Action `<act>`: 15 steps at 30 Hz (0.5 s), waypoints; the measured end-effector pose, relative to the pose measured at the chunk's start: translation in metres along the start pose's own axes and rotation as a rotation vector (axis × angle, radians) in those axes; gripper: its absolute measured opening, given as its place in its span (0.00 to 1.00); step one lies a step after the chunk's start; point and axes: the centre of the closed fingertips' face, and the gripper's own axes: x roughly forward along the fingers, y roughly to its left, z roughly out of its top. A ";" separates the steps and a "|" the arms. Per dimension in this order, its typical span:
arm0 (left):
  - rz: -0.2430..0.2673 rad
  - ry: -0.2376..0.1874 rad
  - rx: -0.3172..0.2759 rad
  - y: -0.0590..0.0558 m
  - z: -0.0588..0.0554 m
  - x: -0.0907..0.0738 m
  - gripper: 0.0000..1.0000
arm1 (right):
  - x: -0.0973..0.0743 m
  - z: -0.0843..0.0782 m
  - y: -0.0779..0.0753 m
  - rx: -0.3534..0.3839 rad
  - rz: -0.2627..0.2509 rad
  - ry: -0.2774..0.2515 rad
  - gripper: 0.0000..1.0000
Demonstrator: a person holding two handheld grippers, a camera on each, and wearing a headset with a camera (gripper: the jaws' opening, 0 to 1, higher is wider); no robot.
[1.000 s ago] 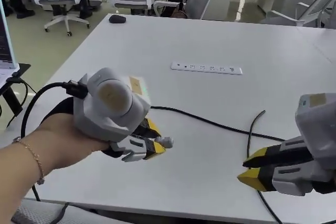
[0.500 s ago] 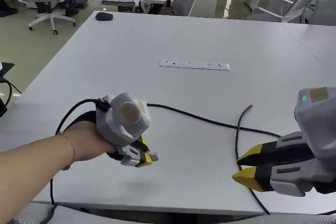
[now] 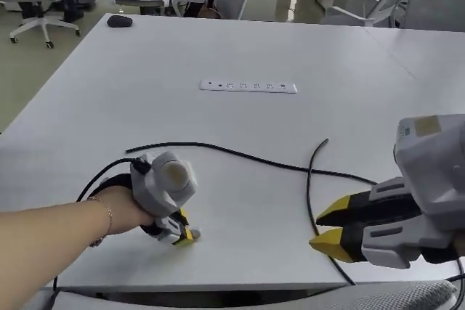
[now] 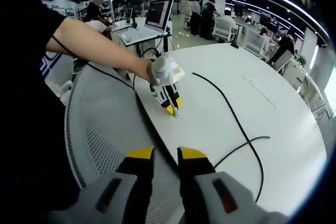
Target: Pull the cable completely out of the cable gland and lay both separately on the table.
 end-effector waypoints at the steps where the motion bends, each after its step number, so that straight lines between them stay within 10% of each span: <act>1: -0.004 0.006 0.015 0.000 0.000 0.000 0.17 | -0.001 0.000 0.000 -0.001 -0.003 0.001 0.17; 10: 0.002 -0.061 -0.088 0.010 0.011 -0.009 0.23 | -0.004 -0.001 -0.003 0.001 -0.013 0.010 0.18; 15: -0.017 -0.066 -0.045 0.000 0.018 -0.032 0.29 | 0.002 0.002 -0.004 -0.007 -0.003 0.020 0.19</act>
